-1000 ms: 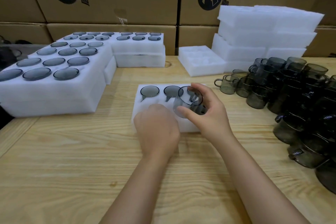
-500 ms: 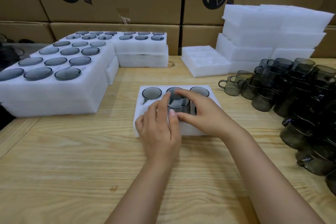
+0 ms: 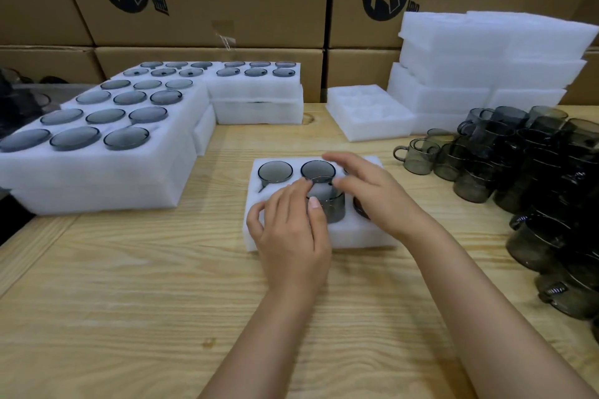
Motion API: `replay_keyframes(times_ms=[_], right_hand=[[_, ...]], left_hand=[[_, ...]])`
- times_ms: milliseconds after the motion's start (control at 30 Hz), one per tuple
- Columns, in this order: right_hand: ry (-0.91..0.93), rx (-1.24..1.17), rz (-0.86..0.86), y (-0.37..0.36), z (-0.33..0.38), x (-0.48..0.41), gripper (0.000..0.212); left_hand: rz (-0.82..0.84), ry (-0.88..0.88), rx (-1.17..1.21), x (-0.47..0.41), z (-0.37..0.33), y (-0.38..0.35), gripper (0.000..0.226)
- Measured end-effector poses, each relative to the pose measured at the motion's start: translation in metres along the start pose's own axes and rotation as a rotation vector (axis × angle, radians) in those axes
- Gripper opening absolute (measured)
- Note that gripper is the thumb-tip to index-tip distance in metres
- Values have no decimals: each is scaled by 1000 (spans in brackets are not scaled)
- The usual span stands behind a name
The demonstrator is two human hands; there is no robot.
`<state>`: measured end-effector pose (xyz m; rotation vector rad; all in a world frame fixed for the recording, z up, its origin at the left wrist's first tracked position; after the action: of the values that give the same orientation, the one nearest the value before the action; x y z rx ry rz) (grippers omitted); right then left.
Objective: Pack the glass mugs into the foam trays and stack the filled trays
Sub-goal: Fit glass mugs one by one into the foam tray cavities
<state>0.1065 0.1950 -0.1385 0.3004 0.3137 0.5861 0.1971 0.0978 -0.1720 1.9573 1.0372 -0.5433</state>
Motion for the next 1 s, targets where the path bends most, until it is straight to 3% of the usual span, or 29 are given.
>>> replay_keyframes(times_ms=[67,133,267,400,467,667,733,833,933,1000], right_hand=[[27,108,-175,-1,11,-12,32],[81,366,-191,-12,26,-27,40],[-31,828,128,-44,16,-50,58],[-119,1132,291,-56,-18,-42,65],[-116,1199,279,-56,-21,-43,65],[-120,1181,275,-57,-20,-41,66],[-95,1118,199,-58,-16,-37,59],[56,756,-189,-49,-2,-21,29],[322,696,-462,-40,8,3,10],[447,664,-641,-24,8,14,16]], left_hand=[[9,64,102,-1,1,0,50],[-14,69,167,-1,-1,1,51],[-79,-42,362,-8,-5,9,50],[108,-142,230,-12,-5,1,51],[176,-156,100,-10,-6,-4,56],[112,-177,46,-7,-5,-5,51],[93,-209,19,-7,-6,-5,50],[66,-314,-19,-3,-10,-4,48],[55,-348,11,-1,-11,-5,49],[52,-323,16,-1,-10,-5,46]])
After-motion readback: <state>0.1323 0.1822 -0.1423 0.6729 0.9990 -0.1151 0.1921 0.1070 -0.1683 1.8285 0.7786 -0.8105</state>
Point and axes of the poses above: each hand's wrist, its own x-axis away from the middle knuckle, its own y-axis out of the back of the hand, z = x × y, the point moved 4 cm from there along -x, towards the middle knuckle, and after that the axes turned 3 degrees about -x, right-handed, at the moved point
